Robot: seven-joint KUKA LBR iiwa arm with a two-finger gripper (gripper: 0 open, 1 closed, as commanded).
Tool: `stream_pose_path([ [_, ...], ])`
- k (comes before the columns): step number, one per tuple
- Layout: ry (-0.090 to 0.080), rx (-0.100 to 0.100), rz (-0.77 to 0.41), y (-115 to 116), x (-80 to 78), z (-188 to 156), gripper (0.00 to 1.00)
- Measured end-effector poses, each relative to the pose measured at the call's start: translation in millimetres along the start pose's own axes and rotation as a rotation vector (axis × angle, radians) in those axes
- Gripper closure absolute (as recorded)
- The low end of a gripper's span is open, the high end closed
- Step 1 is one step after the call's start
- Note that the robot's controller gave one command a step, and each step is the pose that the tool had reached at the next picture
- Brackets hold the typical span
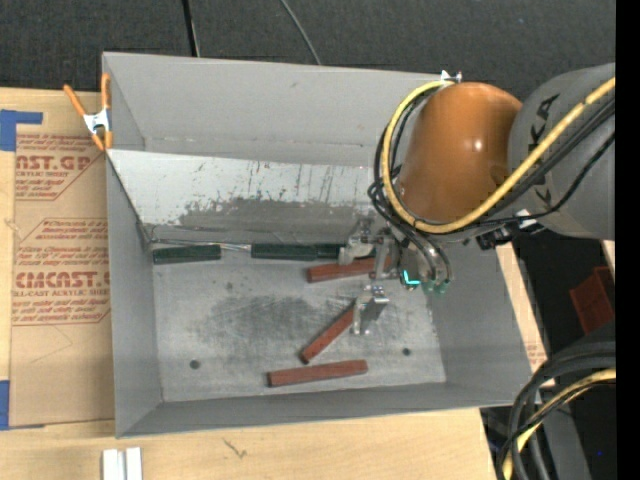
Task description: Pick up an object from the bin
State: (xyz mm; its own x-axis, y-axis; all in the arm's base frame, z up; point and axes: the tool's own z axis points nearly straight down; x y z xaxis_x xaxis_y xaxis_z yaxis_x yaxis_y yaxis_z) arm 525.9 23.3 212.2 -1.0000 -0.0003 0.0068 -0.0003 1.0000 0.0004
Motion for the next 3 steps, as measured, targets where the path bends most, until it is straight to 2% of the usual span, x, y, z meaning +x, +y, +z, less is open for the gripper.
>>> stream_pose_path([
  [1,-0.008,0.0,0.0,-0.1,-1.7,-4.1,0.0],
  [2,-0.014,0.0,-0.072,-4.7,-9.2,30.5,0.0],
  [3,-0.018,0.001,-0.13,-62.5,7.9,136.7,1.0],
])
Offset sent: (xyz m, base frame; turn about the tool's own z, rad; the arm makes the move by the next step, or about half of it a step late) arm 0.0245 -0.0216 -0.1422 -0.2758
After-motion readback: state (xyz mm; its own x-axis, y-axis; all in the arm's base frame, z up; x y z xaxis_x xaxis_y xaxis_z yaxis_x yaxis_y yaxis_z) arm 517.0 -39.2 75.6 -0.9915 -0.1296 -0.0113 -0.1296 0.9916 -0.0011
